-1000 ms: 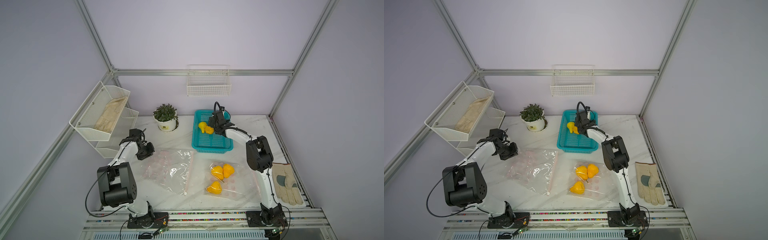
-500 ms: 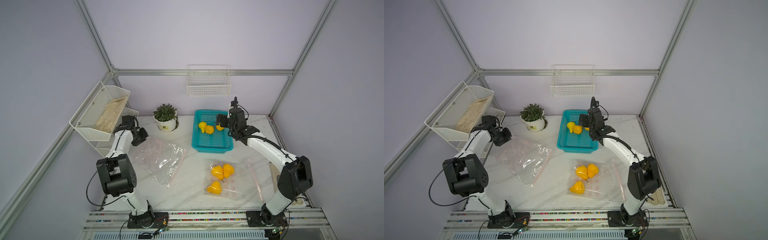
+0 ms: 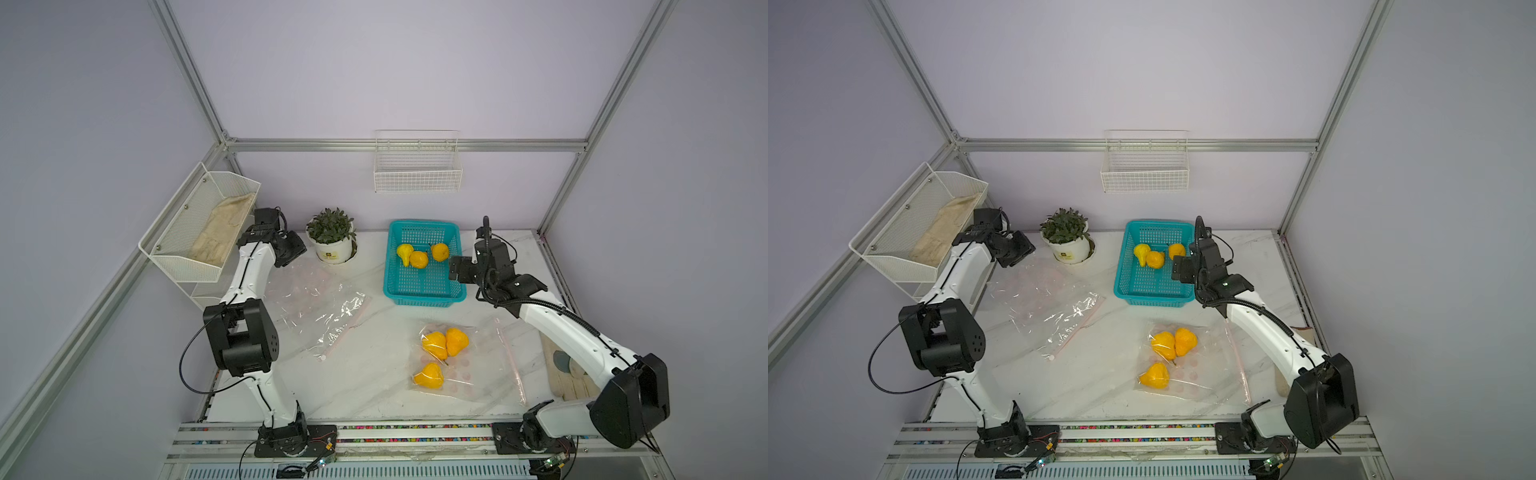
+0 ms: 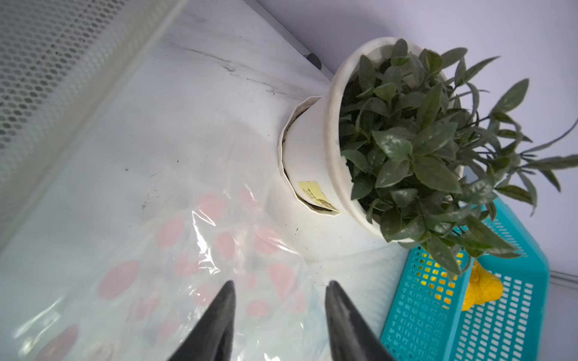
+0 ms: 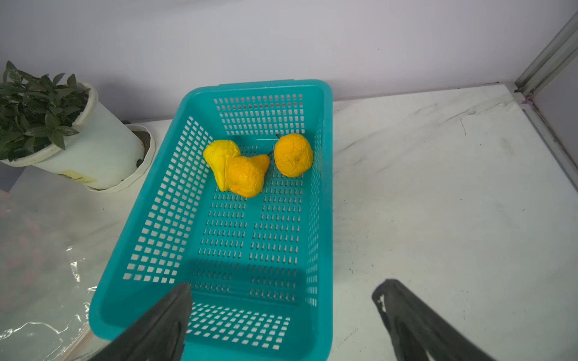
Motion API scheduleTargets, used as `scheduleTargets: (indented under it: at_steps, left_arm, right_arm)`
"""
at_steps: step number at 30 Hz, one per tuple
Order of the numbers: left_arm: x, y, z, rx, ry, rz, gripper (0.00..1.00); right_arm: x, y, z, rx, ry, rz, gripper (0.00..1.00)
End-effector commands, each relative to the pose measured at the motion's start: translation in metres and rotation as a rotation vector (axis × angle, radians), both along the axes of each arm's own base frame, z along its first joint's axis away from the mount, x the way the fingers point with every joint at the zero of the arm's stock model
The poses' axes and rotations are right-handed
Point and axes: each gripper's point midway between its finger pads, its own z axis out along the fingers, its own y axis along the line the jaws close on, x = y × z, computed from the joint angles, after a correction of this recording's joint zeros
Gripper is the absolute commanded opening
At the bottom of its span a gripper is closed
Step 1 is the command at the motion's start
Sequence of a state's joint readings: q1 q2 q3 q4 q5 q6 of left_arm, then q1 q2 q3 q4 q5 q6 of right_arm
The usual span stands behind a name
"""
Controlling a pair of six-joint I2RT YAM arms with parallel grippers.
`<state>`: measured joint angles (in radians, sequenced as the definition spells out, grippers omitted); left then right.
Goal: Open the zip-top bag and take out the pear
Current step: Place the zipper food storage bag at the center of the board, then pick up the zipper food storage bag at the center of the board.
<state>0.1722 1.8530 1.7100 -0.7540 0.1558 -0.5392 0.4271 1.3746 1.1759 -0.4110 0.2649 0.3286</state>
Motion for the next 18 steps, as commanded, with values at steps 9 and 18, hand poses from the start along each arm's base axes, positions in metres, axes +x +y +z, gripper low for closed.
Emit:
scheduleTargets:
  at_steps: [9, 18]
  left_arm:
    - [-0.024, -0.045, 0.09, 0.008, -0.184, -0.133, 0.67]
    - [-0.102, -0.216, 0.035, -0.145, -0.034, -0.538, 0.58]
  right_arm:
    - [-0.062, -0.074, -0.042, -0.018, 0.224, -0.163, 0.93]
    - [-0.084, -0.103, -0.107, 0.179, 0.409, -0.2, 0.8]
